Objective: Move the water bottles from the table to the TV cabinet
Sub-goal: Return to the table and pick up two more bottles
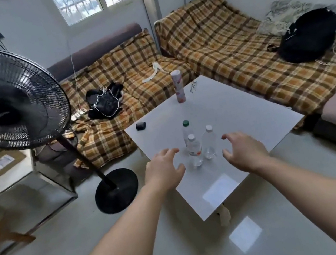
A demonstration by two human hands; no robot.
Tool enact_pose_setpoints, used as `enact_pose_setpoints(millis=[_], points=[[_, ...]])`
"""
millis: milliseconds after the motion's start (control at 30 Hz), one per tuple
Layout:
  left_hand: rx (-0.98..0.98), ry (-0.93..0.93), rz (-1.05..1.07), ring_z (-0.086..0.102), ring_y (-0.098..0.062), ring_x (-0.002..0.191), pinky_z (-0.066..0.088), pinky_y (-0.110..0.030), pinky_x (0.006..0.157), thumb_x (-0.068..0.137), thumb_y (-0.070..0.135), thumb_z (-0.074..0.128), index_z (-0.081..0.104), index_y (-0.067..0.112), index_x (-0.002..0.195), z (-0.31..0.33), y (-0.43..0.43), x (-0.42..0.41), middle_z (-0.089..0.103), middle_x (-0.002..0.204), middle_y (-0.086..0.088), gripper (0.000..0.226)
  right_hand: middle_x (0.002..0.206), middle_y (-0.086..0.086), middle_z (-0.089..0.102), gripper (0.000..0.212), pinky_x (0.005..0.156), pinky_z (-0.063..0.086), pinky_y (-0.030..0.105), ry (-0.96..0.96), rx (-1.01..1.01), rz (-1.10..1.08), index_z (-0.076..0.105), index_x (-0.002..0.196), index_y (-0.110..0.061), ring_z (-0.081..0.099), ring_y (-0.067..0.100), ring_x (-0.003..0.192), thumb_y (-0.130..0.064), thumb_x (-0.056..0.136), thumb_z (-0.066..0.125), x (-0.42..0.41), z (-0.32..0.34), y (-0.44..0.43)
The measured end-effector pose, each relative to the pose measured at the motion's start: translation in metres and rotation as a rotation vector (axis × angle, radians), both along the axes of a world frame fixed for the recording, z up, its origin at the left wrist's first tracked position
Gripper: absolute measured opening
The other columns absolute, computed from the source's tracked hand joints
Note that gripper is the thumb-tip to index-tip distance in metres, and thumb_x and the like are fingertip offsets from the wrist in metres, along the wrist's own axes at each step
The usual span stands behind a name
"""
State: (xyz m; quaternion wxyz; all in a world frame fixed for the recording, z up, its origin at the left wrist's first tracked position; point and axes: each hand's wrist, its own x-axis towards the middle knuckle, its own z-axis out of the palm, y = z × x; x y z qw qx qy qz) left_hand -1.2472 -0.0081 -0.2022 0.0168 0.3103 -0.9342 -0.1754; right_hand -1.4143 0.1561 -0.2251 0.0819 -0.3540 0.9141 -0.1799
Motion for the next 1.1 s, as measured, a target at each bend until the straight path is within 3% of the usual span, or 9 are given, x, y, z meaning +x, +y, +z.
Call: enact_pose_setpoints(millis=[400, 567, 867, 1100], points=[[0.152, 0.005, -0.193, 0.043, -0.021, 0.127, 0.041, -0.042, 0.102, 0.086, 0.044, 0.052, 0.042, 0.035, 0.133, -0.06, -0.146, -0.077, 0.043, 0.143, 0.005, 0.049, 0.135, 0.001, 0.052, 0.045, 0.096, 0.047, 0.04, -0.048, 0.125, -0.177, 0.047, 0.133, -0.025, 0.05, 0.024, 0.121, -0.035, 0.089, 0.051, -0.034, -0.024, -0.093], [0.229, 0.005, -0.271, 0.044, -0.023, 0.126, 0.04, -0.042, 0.102, 0.085, 0.042, 0.054, 0.041, 0.036, 0.133, -0.07, -0.193, -0.095, 0.042, 0.143, 0.005, 0.05, 0.128, 0.004, 0.055, 0.042, 0.09, 0.047, 0.036, -0.12, 0.063, -0.317, 0.051, 0.127, -0.023, 0.055, 0.023, 0.111, -0.033, 0.087, 0.054, -0.024, -0.027, -0.14], [0.277, -0.029, -0.43, 0.044, -0.022, 0.125, 0.042, -0.04, 0.1, 0.087, 0.037, 0.052, 0.043, 0.032, 0.133, -0.084, -0.211, -0.141, 0.044, 0.141, 0.005, 0.047, 0.123, 0.002, 0.056, 0.042, 0.083, 0.049, 0.036, -0.19, -0.056, -0.457, 0.052, 0.126, -0.025, 0.058, 0.02, 0.095, -0.035, 0.085, 0.054, -0.03, -0.056, -0.168], [0.2, -0.113, -0.499, 0.041, -0.021, 0.127, 0.039, -0.036, 0.099, 0.088, 0.034, 0.052, 0.043, 0.031, 0.134, -0.087, -0.235, -0.168, 0.043, 0.142, 0.005, 0.047, 0.124, 0.001, 0.054, 0.043, 0.078, 0.049, 0.035, -0.29, -0.083, -0.548, 0.051, 0.126, -0.025, 0.055, 0.019, 0.092, -0.033, 0.084, 0.052, -0.055, -0.082, -0.18]])
